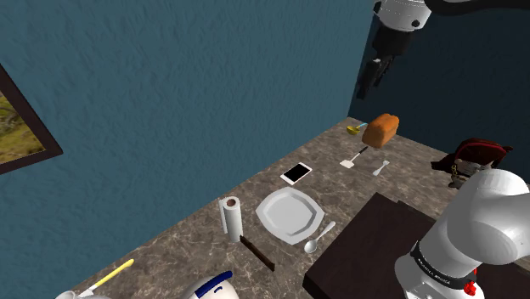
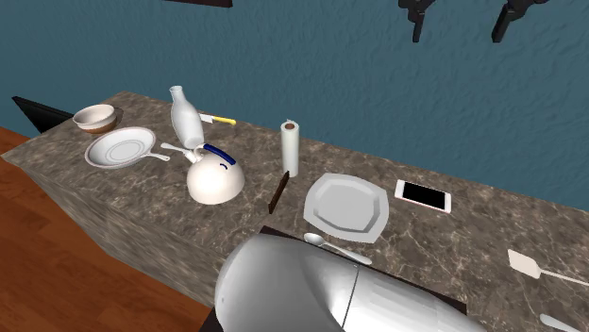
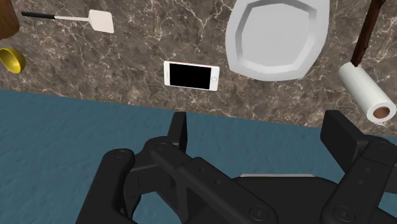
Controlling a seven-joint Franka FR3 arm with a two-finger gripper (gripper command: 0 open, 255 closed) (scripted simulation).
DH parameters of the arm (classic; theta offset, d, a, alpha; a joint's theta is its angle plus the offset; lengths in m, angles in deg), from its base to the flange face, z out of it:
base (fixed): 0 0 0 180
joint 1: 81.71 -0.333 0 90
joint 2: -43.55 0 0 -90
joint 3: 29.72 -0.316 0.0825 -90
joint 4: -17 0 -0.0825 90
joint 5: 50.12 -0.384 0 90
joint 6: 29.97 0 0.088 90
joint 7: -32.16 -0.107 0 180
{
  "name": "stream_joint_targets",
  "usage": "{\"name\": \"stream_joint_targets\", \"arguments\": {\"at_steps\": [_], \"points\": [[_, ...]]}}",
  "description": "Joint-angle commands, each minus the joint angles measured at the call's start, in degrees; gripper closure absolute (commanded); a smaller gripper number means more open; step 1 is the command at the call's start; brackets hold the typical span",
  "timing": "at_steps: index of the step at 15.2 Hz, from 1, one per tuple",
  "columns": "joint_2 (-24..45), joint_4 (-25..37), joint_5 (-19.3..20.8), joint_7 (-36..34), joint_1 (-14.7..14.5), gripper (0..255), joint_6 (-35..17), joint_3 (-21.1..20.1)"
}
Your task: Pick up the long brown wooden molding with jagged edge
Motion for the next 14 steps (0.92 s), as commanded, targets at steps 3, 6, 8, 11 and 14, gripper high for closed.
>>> {"name": "stream_joint_targets", "arguments": {"at_steps": [3,6,8,11,14], "points": [[0.8,-2.5,-0.8,-1.6,-0.4,0,-2.6,-1.2],[2.5,-5.9,-2.0,-4.1,-1.1,0,-6.6,-3.1],[3.9,-7.9,-2.7,-5.7,-1.6,0,-9.4,-4.3],[6.7,-10.4,-3.9,-8.1,-2.4,0,-13.7,-6.3],[10.1,-12.4,-4.9,-10.5,-3.1,0,-18.1,-8.3]]}}
